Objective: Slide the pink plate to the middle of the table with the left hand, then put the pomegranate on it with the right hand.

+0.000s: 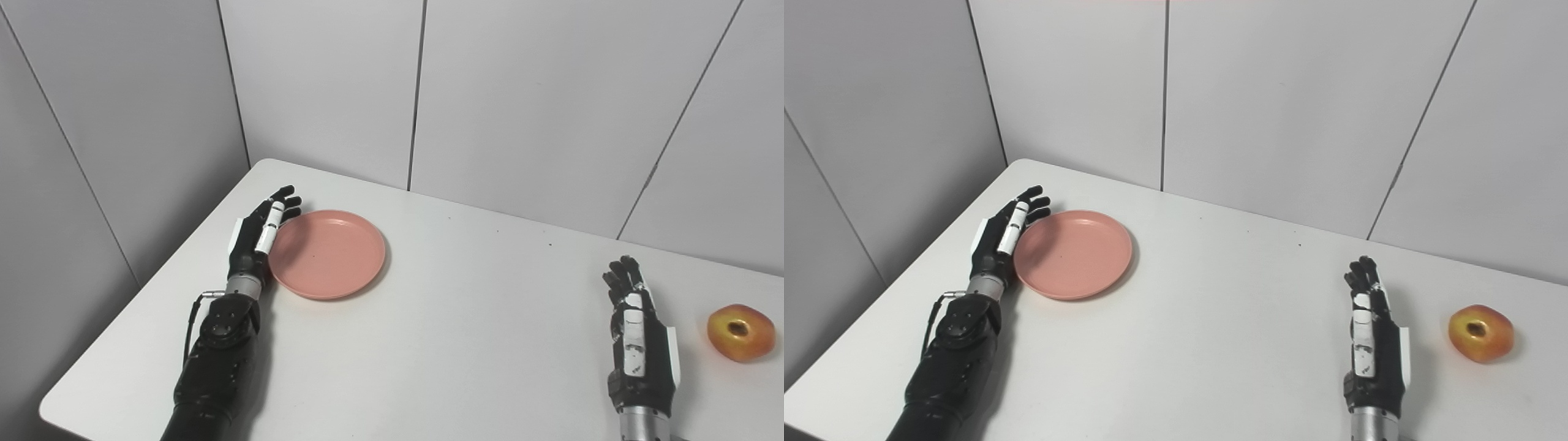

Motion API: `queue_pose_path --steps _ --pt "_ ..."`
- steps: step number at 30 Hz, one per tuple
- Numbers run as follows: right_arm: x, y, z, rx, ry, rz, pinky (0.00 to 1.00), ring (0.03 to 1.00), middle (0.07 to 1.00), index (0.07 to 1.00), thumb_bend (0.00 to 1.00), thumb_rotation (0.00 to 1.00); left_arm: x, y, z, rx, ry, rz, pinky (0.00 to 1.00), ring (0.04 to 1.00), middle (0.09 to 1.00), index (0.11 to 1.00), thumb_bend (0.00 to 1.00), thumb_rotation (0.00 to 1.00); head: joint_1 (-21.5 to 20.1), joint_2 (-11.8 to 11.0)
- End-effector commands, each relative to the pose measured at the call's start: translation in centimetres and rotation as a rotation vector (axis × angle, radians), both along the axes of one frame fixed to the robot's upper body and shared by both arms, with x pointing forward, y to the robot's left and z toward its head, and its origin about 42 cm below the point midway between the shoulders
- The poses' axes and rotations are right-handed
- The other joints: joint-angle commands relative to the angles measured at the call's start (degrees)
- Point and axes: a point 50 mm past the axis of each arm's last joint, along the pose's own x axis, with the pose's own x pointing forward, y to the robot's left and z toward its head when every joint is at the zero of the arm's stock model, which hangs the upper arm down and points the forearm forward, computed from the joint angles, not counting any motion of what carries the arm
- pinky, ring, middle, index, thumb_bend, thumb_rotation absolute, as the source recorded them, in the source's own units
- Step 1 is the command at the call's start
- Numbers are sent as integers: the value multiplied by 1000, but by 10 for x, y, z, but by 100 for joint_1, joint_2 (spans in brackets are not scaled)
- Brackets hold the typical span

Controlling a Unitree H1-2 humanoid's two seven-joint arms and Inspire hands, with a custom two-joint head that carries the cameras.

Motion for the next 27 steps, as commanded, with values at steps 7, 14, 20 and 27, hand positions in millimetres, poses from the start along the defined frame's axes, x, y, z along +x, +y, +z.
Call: queue_pose_path --steps 7,14,20,27 --pt "-14 -10 -26 -14 89 -10 1000 921 916 911 609 903 13 -16 28 -1 -79 -66 781 808 808 788 300 860 -19 40" --pt "-14 -8 -25 -15 80 -15 1000 913 910 905 580 901 14 -31 33 10 -72 -97 793 813 810 790 277 894 -80 101" --pt "-14 -7 -23 -30 71 -18 997 907 905 902 582 916 13 -38 34 36 -53 -120 803 823 819 803 277 948 -161 183" --pt "-13 -4 -22 -31 73 -18 997 902 898 894 589 911 15 -50 36 41 -47 -151 803 830 828 812 285 945 -348 312"
